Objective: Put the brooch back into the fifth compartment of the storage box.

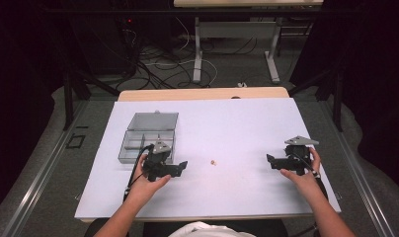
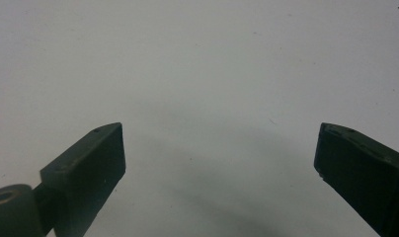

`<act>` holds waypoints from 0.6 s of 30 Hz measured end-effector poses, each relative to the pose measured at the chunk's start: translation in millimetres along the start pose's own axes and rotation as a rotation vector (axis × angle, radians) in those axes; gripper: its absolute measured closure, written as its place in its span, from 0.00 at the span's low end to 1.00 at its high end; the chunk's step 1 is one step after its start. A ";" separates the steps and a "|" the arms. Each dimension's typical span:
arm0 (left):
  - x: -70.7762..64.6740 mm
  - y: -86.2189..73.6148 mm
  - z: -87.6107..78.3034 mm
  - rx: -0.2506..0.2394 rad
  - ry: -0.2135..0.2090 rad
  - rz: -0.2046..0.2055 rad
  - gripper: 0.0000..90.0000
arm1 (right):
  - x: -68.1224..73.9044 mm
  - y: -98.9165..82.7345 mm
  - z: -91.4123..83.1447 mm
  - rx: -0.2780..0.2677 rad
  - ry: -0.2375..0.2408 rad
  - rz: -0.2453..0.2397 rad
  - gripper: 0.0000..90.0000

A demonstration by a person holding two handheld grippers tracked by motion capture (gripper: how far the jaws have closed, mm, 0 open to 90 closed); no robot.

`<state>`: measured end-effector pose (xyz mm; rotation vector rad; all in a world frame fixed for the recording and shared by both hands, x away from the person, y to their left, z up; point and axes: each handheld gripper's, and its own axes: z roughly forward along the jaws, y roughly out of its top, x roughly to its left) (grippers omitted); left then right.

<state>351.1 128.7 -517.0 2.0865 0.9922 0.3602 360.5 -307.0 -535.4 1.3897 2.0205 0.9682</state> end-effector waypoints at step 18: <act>-10.2 12.3 18.4 -0.006 -0.037 0.013 0.30 | 0.4 -0.4 0.6 0.007 -0.003 -0.007 0.06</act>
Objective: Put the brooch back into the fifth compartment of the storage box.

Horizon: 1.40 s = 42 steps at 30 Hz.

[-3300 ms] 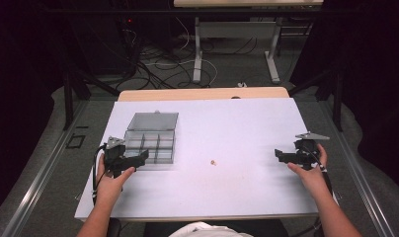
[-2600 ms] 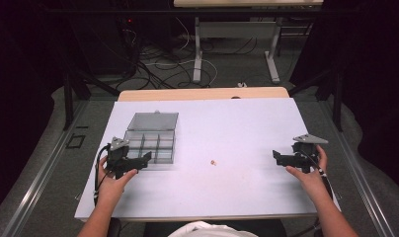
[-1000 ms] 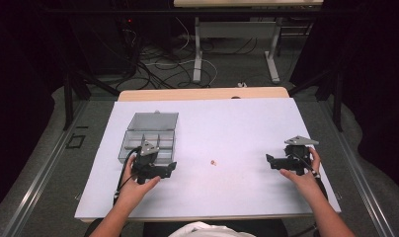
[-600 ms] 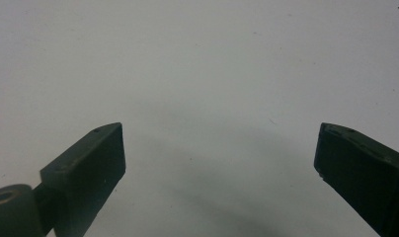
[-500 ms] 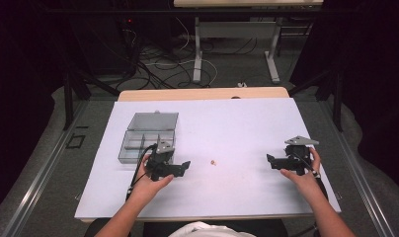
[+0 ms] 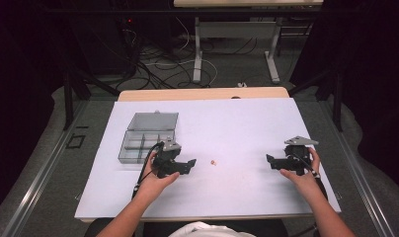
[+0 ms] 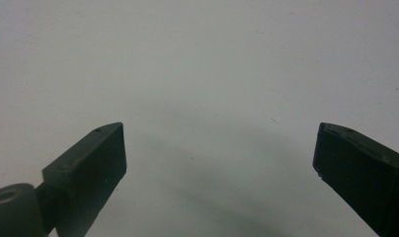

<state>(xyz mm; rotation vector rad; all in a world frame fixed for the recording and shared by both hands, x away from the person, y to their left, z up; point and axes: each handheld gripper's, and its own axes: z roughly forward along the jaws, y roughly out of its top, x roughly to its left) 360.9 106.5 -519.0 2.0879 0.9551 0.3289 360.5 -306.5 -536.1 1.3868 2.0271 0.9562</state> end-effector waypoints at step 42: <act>-20.0 32.4 58.9 0.053 -0.124 0.054 0.49 | -0.4 -1.2 3.1 0.014 0.021 0.017 0.08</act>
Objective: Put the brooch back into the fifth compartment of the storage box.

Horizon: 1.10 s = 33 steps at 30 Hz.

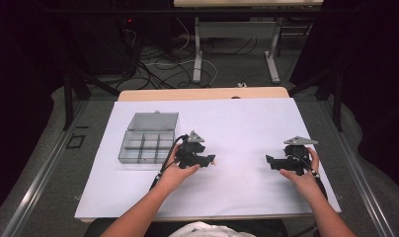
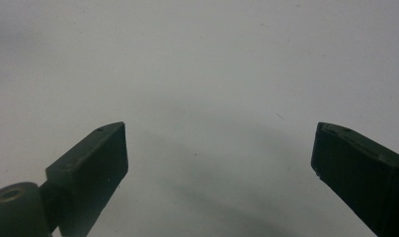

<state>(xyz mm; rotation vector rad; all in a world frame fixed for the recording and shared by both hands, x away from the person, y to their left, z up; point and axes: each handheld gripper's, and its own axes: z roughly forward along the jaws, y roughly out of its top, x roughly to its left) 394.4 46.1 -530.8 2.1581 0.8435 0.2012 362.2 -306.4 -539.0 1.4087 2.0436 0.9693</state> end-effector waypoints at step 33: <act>-2.3 -3.8 24.7 0.097 -0.002 0.051 0.65 | -1.5 -0.7 1.0 0.014 0.001 -0.005 0.08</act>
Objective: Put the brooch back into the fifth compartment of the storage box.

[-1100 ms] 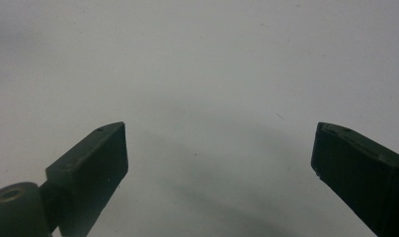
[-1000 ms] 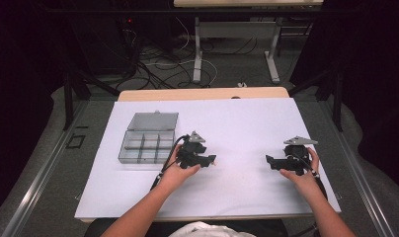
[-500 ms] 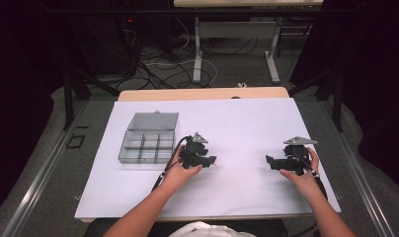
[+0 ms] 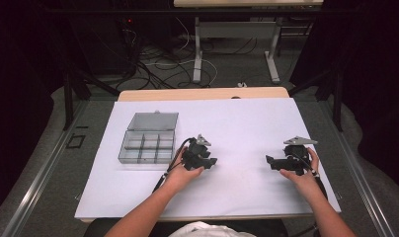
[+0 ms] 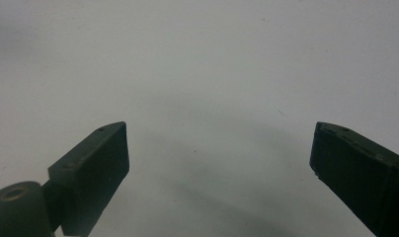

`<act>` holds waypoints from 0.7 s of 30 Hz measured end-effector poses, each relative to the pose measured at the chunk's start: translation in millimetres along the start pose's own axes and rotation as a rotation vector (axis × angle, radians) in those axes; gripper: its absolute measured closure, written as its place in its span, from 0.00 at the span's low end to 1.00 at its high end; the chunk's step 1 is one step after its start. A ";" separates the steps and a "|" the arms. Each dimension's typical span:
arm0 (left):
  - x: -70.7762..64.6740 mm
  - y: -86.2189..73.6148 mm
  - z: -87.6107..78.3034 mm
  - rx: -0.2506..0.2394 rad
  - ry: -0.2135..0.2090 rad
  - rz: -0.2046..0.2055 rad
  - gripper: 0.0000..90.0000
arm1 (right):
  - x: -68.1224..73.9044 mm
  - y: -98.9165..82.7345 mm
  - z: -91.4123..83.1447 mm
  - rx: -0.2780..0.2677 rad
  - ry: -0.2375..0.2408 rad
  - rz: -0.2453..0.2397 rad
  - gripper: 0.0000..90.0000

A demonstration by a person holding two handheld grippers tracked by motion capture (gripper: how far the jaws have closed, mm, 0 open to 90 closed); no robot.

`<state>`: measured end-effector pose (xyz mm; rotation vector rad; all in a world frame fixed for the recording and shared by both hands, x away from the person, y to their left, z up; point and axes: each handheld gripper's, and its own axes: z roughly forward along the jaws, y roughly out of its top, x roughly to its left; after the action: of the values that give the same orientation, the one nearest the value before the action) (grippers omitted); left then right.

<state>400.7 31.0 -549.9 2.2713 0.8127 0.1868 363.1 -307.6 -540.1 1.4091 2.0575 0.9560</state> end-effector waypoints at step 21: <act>-6.3 0.1 4.8 0.016 0.016 0.030 0.73 | 0.3 -0.5 1.2 0.008 0.010 -0.003 0.09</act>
<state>397.4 24.4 -552.7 2.3012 0.7909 0.2135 363.5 -307.0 -541.3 1.4079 2.0721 0.9573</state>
